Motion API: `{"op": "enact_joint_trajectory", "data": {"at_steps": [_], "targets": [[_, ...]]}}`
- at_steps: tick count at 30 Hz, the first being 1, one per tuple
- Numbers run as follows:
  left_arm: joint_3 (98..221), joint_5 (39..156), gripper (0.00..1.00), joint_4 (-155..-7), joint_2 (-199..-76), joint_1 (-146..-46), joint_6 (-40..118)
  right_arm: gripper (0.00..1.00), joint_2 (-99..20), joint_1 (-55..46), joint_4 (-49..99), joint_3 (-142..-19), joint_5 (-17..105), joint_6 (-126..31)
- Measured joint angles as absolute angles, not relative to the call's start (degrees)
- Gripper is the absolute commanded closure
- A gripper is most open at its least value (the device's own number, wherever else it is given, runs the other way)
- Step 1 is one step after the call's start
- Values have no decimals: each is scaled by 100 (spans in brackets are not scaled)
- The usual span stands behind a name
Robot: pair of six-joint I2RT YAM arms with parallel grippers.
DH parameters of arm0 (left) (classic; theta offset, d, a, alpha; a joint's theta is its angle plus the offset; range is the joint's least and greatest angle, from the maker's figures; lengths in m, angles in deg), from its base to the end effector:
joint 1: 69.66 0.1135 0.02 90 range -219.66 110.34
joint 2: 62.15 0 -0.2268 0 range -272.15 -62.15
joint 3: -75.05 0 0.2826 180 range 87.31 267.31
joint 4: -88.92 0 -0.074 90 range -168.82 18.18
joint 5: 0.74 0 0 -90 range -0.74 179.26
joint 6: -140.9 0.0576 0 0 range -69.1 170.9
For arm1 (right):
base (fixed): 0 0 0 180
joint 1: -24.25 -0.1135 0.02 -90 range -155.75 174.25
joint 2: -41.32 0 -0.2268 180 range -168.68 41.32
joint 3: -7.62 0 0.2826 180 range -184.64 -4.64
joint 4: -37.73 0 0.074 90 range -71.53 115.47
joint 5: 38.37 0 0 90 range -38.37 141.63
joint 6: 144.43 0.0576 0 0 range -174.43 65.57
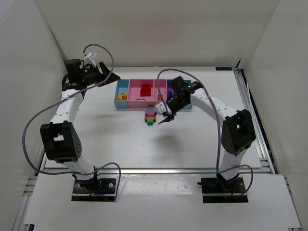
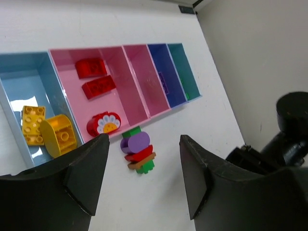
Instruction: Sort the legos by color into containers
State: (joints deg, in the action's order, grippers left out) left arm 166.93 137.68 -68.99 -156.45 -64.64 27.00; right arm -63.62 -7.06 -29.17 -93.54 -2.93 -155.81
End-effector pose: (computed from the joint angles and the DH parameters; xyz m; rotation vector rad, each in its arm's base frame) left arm 0.4236 -0.0060 0.2812 0.0580 1.9915 -1.0508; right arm 0.3139 0.2459 0.2127 -2.1267 0.7173 0.7256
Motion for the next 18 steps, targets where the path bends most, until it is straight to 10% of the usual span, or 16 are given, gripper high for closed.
{"op": "enact_joint_trajectory", "data": {"at_steps": [5,18], "targets": [[16618,13146,36,-6023,-15319,-6665,3153,68,-6065,-1514,-2412,-9214,301,-12910],[15250,11128,29,-5474,-13171,-7120,3400,42,-6194,-1799,-1599,-9323,2013,-7758]]}}
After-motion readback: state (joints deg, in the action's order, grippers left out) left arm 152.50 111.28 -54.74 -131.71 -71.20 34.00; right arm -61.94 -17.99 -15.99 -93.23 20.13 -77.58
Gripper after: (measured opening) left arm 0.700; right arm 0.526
